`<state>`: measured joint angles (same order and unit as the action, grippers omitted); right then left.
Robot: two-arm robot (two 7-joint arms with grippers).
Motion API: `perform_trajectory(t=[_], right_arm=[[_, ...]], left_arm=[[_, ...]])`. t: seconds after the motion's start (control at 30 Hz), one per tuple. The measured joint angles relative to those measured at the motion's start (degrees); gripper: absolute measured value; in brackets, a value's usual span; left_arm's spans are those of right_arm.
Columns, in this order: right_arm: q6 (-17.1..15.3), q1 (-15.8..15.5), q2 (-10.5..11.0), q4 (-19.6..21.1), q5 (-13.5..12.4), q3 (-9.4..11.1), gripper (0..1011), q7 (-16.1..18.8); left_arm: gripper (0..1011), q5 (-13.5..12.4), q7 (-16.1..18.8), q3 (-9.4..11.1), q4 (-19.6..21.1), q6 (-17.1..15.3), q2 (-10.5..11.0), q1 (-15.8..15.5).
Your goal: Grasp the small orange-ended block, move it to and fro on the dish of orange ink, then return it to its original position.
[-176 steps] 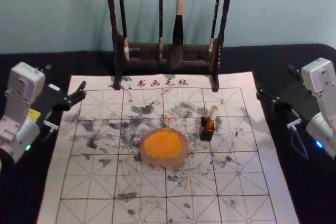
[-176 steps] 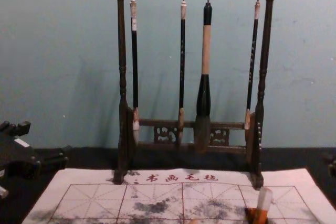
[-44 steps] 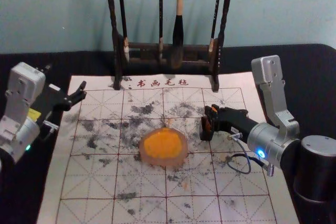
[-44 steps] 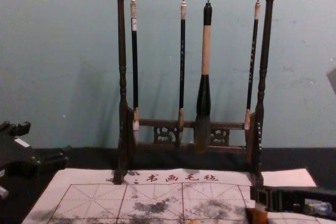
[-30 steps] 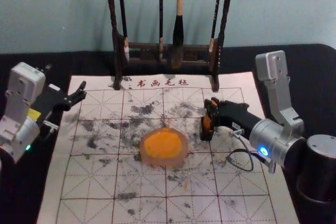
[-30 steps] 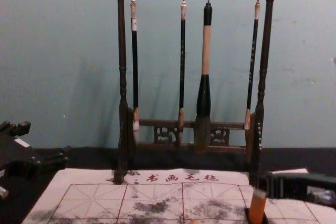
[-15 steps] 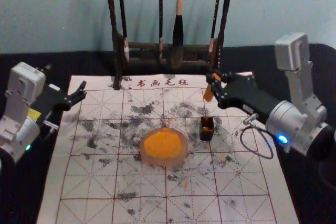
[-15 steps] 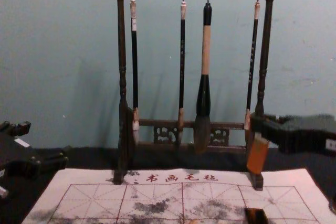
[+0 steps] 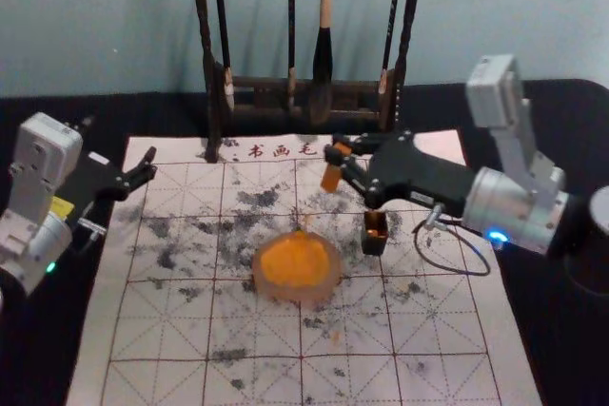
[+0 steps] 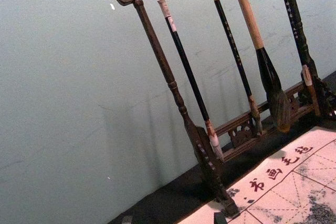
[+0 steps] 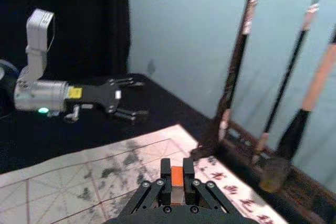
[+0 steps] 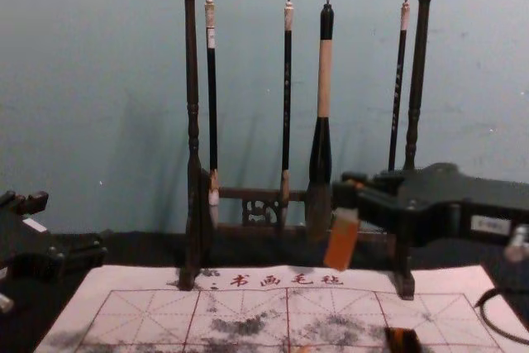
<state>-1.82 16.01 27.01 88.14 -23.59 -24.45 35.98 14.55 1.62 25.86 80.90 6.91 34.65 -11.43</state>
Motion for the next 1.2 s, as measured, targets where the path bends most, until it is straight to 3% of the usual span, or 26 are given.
perform_trajectory(t=[0.2, 0.4, 0.83, 1.2], right_arm=[[-4.4, 5.4, -0.9, -5.0, -0.1, -4.4, 107, 3.1], [-6.9, 8.0, -1.4, -7.8, -0.3, -6.9, 107, 4.9], [-6.2, 10.9, -2.7, -13.2, 1.0, -11.7, 107, 5.1], [-5.2, 12.0, -3.7, -15.8, 1.1, -13.0, 107, 3.8]], left_arm=[[1001, 0.0, 0.0, 0.0, 0.0, 0.0, 0.0, 0.0], [1001, 0.0, 0.0, 0.0, 0.0, 0.0, 0.0, 0.0], [1001, 0.0, 0.0, 0.0, 0.0, 0.0, 0.0, 0.0], [1001, 0.0, 0.0, 0.0, 0.0, 0.0, 0.0, 0.0]])
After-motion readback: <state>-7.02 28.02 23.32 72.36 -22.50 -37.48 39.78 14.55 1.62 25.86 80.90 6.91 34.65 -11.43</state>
